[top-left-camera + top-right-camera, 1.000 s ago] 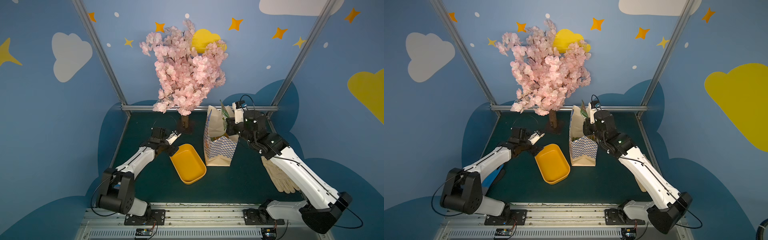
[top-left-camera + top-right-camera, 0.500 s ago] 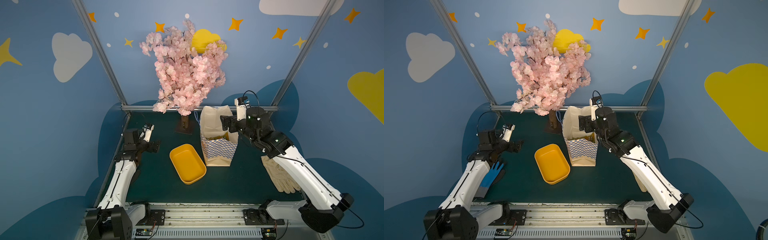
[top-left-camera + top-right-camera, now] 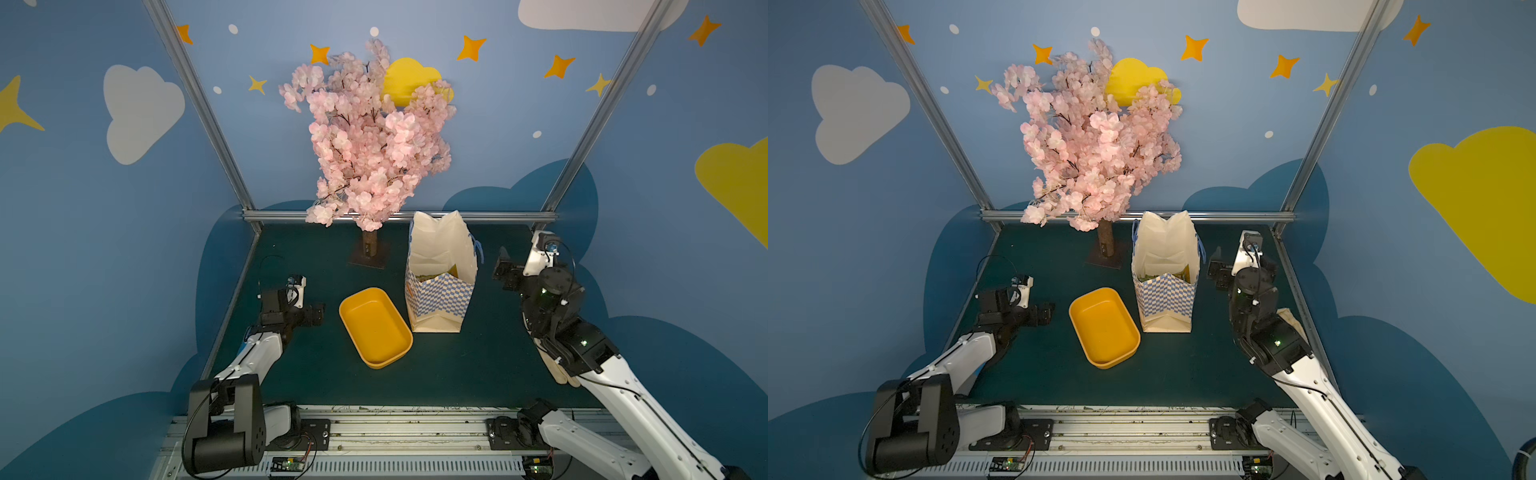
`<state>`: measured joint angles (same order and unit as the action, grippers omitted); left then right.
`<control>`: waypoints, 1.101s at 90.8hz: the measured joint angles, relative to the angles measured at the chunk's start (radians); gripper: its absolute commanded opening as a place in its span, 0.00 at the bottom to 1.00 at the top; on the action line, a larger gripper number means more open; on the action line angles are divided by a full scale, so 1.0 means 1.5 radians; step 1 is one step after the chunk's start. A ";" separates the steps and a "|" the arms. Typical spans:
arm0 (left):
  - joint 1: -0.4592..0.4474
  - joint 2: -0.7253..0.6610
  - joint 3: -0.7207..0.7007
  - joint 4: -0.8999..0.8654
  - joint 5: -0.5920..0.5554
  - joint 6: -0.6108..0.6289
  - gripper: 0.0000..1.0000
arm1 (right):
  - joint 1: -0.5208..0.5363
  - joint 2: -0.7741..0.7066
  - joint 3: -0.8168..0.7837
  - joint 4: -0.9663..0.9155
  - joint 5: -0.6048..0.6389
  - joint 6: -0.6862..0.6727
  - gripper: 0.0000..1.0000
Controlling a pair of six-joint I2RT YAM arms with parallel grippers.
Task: Place the condiment packets inside the bag
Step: Reset both arms
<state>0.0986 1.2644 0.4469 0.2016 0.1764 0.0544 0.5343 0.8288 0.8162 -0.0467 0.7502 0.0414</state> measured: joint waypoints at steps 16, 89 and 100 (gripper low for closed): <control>-0.069 0.048 -0.078 0.225 -0.071 -0.002 1.00 | -0.114 0.048 -0.185 0.082 0.024 0.000 0.98; -0.146 0.212 -0.055 0.532 -0.237 0.028 1.00 | -0.294 0.465 -0.279 0.575 -0.271 -0.055 0.98; -0.144 0.212 -0.055 0.513 -0.237 0.025 1.00 | -0.320 0.439 -0.234 0.512 -0.313 -0.048 0.98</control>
<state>-0.1177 1.5818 0.3637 0.9714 -0.1795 0.0917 0.0547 1.4872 0.4656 0.7212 0.2813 -0.0307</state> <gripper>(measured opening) 0.996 0.980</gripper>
